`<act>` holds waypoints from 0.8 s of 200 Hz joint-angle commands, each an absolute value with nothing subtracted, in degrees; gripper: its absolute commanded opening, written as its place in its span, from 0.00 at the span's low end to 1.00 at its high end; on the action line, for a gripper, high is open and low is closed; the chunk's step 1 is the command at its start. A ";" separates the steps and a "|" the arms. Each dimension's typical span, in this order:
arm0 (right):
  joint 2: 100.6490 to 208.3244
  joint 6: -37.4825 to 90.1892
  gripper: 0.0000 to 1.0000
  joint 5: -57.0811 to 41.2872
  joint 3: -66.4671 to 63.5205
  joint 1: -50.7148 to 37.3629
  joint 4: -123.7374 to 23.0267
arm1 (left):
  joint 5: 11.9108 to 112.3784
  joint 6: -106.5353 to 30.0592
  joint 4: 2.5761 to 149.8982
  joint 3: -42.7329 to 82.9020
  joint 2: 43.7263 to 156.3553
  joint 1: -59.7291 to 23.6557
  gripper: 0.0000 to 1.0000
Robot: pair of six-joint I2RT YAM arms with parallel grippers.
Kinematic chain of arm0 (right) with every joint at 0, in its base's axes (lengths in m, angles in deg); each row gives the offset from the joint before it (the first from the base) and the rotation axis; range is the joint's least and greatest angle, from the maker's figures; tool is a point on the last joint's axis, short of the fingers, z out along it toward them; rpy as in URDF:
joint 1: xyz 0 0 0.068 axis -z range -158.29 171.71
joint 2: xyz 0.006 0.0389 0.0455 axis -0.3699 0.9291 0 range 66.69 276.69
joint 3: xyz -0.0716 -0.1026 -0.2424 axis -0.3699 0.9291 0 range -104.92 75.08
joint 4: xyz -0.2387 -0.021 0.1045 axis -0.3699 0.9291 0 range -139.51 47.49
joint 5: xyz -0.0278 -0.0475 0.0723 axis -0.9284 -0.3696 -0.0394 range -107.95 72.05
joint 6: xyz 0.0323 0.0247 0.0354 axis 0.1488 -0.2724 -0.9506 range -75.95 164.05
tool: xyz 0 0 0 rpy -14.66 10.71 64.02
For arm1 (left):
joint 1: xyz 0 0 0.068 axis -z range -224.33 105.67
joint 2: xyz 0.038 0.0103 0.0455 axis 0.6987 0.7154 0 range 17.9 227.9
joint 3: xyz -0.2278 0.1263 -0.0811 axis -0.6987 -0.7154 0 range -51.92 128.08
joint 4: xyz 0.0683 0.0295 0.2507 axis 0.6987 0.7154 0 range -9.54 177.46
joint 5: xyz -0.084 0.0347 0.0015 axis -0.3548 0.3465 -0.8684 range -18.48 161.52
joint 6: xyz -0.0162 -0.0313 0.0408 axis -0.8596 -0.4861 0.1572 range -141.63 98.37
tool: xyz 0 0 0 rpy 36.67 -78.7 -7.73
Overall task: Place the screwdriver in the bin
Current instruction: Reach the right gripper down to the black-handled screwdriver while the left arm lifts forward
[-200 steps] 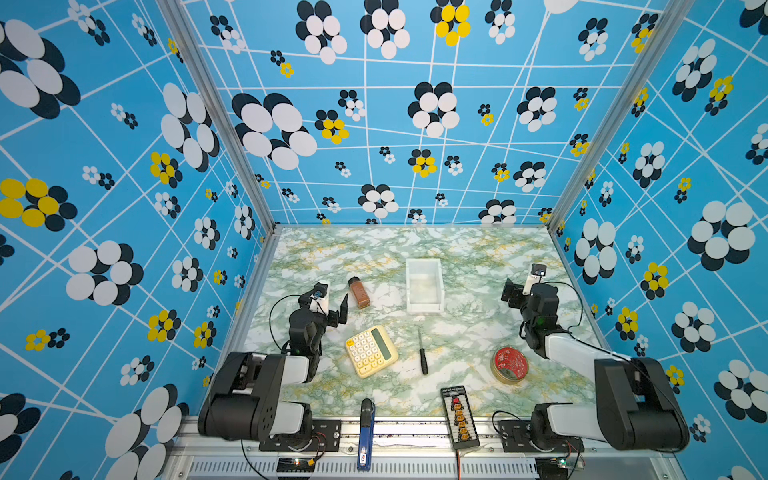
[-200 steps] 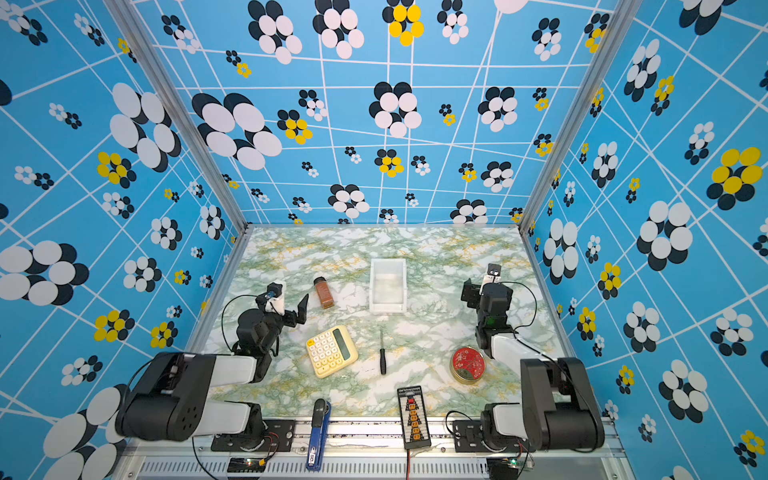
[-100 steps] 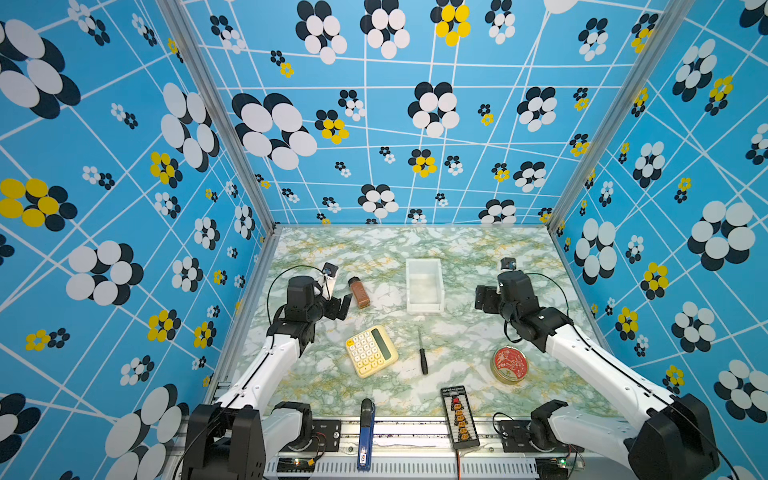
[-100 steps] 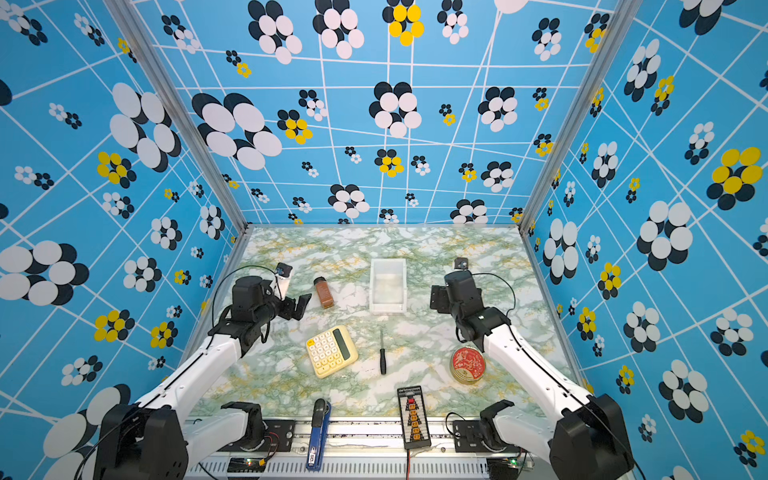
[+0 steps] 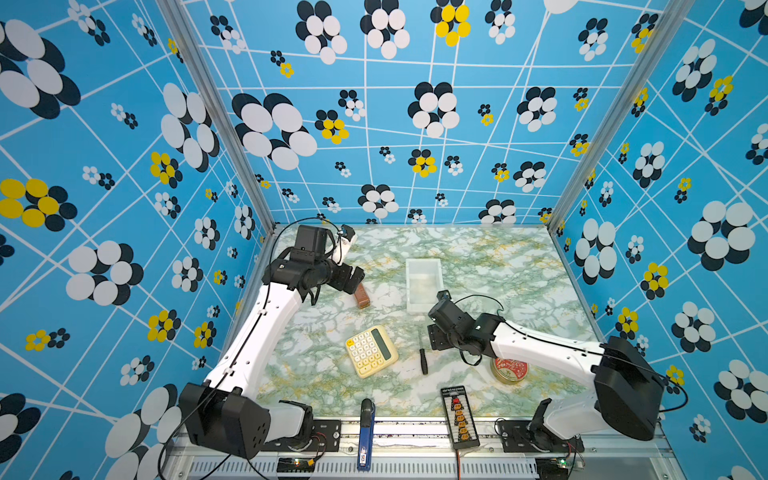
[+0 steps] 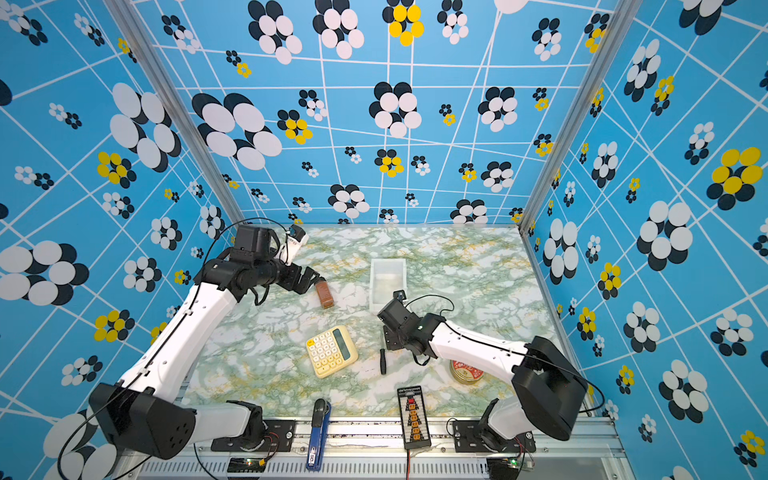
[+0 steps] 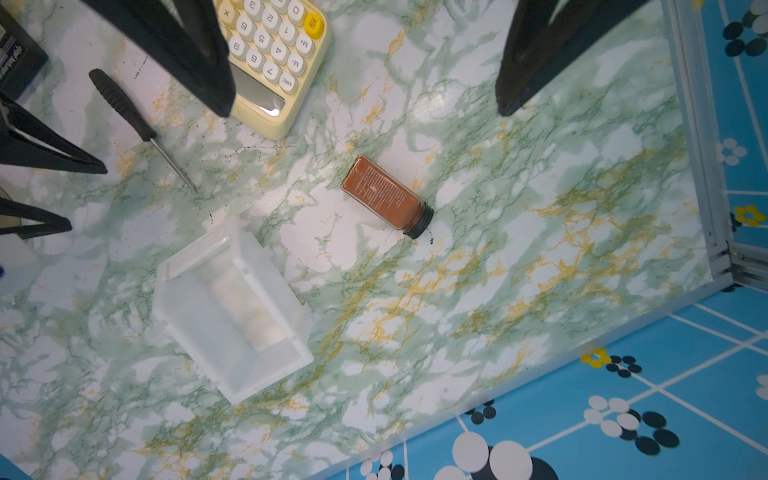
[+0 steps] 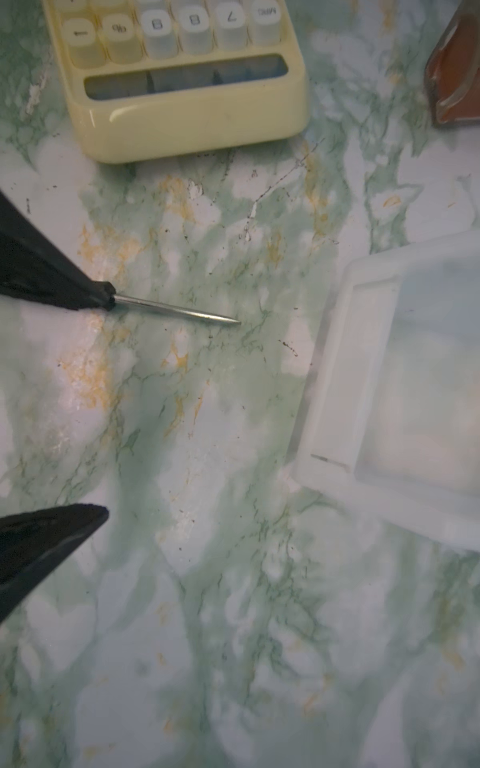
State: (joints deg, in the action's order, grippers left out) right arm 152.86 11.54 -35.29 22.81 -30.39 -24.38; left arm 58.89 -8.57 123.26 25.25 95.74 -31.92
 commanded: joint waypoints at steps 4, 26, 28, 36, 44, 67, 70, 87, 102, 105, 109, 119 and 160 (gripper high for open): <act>156.95 8.75 0.75 -32.94 19.35 -33.82 -22.25 | 59.47 -10.38 128.38 26.44 97.16 -31.58 0.99; 158.85 6.57 0.74 -32.47 19.73 -35.58 -21.94 | 59.69 -10.21 125.79 25.26 97.03 -31.58 0.99; 158.94 6.36 0.74 -32.35 19.89 -35.62 -22.09 | 59.73 -10.21 125.74 25.25 97.16 -31.60 0.99; 159.25 5.29 0.72 -31.48 20.67 -35.76 -22.86 | 59.60 -10.25 125.62 25.41 97.51 -31.63 0.99; 159.52 4.50 0.68 -29.86 21.50 -35.84 -24.02 | 59.56 -10.44 125.66 25.68 98.07 -31.62 0.99; 161.20 3.31 0.62 -27.23 22.06 -36.61 -25.49 | 59.04 -10.74 125.52 26.35 99.62 -31.58 0.99; 161.58 3.28 0.61 -27.27 21.92 -36.75 -25.26 | 59.04 -10.73 125.50 26.45 99.82 -31.58 0.99; 163.13 3.10 0.57 -27.74 21.13 -37.43 -23.82 | 58.96 -10.62 125.49 27.24 100.92 -31.56 0.99; 164.17 2.88 0.56 -27.73 20.73 -38.27 -23.33 | 58.81 -10.47 125.63 28.08 101.82 -31.50 0.99; 164.40 2.84 0.56 -27.80 20.60 -38.43 -23.24 | 58.73 -10.40 125.70 28.26 101.92 -31.49 0.99; 164.64 2.83 0.55 -27.82 20.57 -38.63 -23.14 | 58.64 -10.39 125.72 28.36 102.12 -31.49 0.99; 165.16 2.66 0.53 -27.75 20.34 -38.90 -23.00 | 58.45 -10.40 125.68 28.67 102.49 -31.50 0.99; 167.24 1.97 0.42 -27.99 20.08 -39.94 -22.49 | 57.74 -10.34 125.68 29.26 103.39 -31.33 0.99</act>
State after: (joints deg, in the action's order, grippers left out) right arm 164.31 3.45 -28.71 20.49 -38.96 -24.42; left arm 58.98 -10.04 125.30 27.30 102.71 -31.86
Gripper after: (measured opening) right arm 0.434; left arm 0.992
